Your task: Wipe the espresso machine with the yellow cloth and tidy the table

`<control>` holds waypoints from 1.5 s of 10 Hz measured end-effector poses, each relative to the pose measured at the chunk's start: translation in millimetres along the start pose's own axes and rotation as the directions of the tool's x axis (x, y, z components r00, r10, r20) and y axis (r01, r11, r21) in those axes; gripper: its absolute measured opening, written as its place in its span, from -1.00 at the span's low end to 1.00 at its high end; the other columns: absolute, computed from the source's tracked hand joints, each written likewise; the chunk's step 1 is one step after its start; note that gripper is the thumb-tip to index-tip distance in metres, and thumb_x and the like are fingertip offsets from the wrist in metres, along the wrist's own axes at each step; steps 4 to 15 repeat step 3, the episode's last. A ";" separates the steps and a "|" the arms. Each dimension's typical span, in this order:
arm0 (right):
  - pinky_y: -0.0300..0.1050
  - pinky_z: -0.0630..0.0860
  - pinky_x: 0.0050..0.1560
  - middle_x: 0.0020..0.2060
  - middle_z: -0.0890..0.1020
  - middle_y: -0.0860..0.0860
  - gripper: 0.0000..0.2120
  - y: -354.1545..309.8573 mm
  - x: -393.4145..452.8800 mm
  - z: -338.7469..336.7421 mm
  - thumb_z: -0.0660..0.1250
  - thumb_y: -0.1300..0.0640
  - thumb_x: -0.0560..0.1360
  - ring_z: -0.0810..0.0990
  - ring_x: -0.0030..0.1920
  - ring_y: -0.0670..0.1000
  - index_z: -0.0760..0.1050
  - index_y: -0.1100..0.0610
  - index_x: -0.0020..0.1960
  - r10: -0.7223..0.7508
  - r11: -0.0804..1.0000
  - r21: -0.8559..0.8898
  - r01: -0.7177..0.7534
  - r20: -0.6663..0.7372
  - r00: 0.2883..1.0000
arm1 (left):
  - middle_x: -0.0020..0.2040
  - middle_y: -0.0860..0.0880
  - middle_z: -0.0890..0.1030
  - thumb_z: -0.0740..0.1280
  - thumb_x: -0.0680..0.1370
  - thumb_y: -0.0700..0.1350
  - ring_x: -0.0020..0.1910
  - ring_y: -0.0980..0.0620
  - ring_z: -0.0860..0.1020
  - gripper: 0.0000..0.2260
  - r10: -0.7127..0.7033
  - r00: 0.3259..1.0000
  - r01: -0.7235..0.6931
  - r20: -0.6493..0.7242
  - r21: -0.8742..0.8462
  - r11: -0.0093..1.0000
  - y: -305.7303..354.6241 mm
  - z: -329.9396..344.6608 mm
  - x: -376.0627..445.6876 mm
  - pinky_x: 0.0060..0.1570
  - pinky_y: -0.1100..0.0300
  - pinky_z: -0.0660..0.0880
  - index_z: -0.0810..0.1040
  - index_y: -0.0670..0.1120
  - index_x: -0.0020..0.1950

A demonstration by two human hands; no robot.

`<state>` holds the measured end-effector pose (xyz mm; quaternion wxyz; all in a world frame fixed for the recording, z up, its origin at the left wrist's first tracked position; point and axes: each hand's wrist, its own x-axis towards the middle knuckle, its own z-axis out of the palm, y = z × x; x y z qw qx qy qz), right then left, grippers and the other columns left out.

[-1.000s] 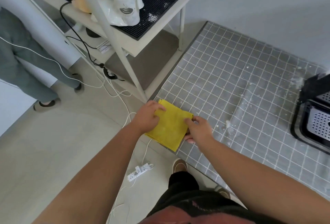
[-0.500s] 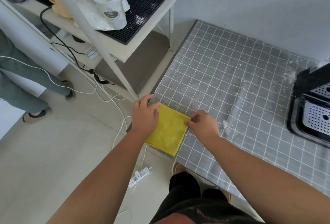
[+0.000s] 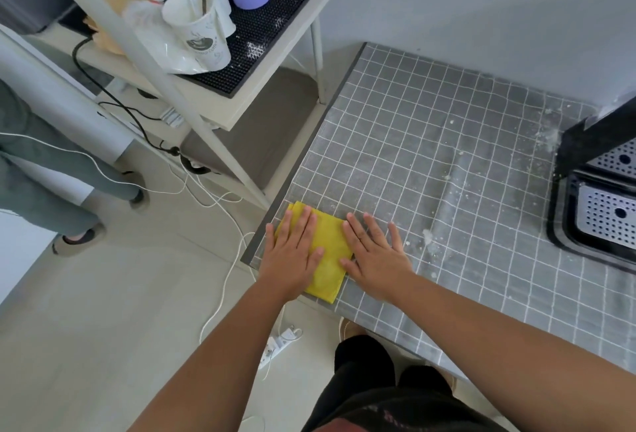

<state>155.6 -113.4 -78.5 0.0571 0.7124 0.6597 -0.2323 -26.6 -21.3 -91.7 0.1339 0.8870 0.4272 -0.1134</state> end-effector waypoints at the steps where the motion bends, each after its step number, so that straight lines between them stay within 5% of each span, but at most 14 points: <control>1: 0.08 -0.42 0.42 0.48 -0.31 -0.14 -0.27 9.1 -15.5 -9.8 -0.37 -0.32 0.48 -0.40 0.46 -0.01 -0.29 0.05 0.53 -0.083 0.994 0.063 0.088 -0.069 0.994 | 0.59 0.10 -0.25 -0.20 0.58 0.20 0.57 -0.03 -0.30 -0.42 0.003 0.999 -0.003 -0.034 -0.025 1.000 12.8 -11.8 -1.5 0.46 -0.11 -0.37 -0.19 0.11 0.59; 2: 0.03 -0.09 0.50 0.53 0.09 -0.03 -0.36 30.2 -44.8 -11.7 -0.12 -0.15 0.52 0.01 0.54 0.03 0.03 0.09 0.55 -0.032 0.972 0.221 0.074 -0.188 0.982 | 0.61 0.00 0.09 0.11 0.59 0.04 0.60 -0.10 -0.01 -0.43 0.065 0.991 -0.079 -0.117 -0.117 0.990 40.6 -23.9 3.8 0.53 -0.17 -0.06 0.03 0.10 0.59; 3: 0.02 0.35 0.36 0.32 0.52 0.00 -0.56 53.5 -87.2 -15.5 0.11 0.04 0.56 0.43 0.34 0.05 0.37 0.04 0.42 0.086 0.903 0.429 0.012 -0.208 0.974 | 0.48 -0.03 0.33 0.21 0.53 -0.05 0.49 -0.09 0.25 -0.47 0.179 0.972 -0.203 -0.150 -0.168 0.965 75.0 -27.0 5.7 0.44 -0.09 0.23 0.25 0.03 0.52; 15: 0.02 0.35 0.36 0.32 0.52 0.00 -0.56 53.5 -87.2 -15.5 0.11 0.04 0.56 0.43 0.34 0.05 0.37 0.04 0.42 0.086 0.903 0.429 0.012 -0.208 0.974 | 0.48 -0.03 0.33 0.21 0.53 -0.05 0.49 -0.09 0.25 -0.47 0.179 0.972 -0.203 -0.150 -0.168 0.965 75.0 -27.0 5.7 0.44 -0.09 0.23 0.25 0.03 0.52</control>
